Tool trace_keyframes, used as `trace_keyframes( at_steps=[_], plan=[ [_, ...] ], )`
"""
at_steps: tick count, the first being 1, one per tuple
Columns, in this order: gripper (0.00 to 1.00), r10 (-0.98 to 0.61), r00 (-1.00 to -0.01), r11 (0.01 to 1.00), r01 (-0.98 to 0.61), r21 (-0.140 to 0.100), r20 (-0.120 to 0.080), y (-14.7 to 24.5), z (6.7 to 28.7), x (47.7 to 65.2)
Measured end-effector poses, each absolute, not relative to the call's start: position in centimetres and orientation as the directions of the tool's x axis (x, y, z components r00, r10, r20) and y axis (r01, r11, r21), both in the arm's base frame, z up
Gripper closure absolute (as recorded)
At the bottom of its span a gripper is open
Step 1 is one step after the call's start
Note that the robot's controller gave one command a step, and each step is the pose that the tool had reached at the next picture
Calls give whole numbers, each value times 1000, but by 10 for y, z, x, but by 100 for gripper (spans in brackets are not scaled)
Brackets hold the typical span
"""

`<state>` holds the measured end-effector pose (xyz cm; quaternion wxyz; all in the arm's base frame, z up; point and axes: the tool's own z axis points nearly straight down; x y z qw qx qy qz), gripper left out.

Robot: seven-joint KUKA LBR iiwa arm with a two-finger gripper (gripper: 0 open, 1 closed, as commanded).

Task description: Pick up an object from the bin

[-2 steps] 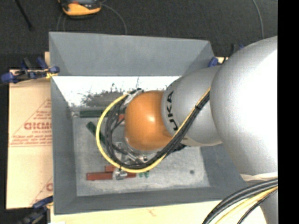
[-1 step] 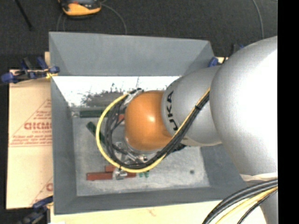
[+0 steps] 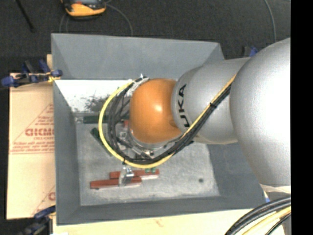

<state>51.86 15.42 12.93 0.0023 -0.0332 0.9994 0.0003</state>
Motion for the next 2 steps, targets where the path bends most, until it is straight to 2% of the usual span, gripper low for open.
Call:
trace_keyframes(
  at_steps=[1,2],
  plan=[
    [0,-66,-998,998,-66,1,-2,154,128,518],
    [100,-44,-999,999,-44,4,2,151,79,523]
  ],
)
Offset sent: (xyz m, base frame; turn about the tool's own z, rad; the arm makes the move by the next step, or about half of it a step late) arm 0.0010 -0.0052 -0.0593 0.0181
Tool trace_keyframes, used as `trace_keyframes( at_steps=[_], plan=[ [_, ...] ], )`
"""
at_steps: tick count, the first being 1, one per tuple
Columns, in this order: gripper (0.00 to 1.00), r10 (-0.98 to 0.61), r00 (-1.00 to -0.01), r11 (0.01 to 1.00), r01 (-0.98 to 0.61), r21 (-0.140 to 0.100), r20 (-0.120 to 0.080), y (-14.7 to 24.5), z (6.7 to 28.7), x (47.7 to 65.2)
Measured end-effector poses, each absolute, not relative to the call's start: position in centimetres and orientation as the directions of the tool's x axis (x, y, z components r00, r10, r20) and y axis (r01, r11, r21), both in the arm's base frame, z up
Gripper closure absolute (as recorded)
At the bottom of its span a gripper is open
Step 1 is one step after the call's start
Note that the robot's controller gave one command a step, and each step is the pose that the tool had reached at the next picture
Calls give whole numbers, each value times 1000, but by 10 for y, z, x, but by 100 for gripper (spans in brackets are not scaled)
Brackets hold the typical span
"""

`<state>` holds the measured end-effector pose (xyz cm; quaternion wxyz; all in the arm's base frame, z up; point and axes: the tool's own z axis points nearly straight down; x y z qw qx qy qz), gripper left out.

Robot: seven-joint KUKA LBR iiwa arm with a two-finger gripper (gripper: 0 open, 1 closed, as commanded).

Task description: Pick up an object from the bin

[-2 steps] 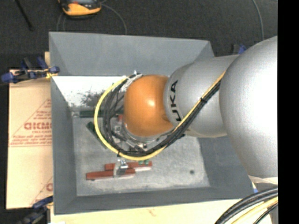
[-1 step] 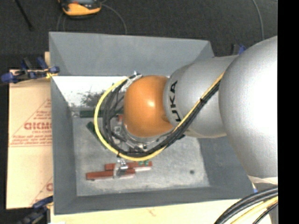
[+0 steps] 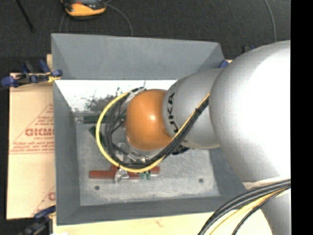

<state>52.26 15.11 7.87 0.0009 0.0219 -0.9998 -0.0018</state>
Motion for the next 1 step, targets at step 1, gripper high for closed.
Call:
trace_keyframes(
  at_steps=[1],
  plan=[
    [100,-44,-999,999,-44,4,2,151,79,523]
  ],
)
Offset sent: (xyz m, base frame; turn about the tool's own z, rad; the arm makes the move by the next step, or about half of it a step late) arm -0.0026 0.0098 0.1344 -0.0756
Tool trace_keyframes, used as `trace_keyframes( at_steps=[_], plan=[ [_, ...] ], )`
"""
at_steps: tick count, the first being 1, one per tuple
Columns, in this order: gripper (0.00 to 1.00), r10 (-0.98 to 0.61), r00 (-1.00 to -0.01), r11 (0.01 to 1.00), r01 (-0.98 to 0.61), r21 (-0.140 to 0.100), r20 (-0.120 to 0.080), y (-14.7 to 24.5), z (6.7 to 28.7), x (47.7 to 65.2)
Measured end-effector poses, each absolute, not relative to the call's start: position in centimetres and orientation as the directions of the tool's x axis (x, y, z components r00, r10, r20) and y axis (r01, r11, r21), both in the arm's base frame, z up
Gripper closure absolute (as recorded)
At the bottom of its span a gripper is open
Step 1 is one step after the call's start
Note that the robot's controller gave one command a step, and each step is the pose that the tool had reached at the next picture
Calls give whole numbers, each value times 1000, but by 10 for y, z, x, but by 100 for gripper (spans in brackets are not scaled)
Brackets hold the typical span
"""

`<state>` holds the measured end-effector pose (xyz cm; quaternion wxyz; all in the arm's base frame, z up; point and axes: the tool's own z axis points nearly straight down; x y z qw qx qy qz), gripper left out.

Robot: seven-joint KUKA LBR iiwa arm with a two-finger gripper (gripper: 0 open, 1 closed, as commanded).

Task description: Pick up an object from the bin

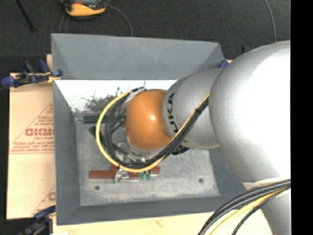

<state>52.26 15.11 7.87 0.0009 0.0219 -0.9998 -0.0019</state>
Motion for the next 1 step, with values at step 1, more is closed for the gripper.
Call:
trace_keyframes(
  at_steps=[1],
  plan=[
    [100,-116,-993,993,-116,0,-3,160,214,521]
  ],
)
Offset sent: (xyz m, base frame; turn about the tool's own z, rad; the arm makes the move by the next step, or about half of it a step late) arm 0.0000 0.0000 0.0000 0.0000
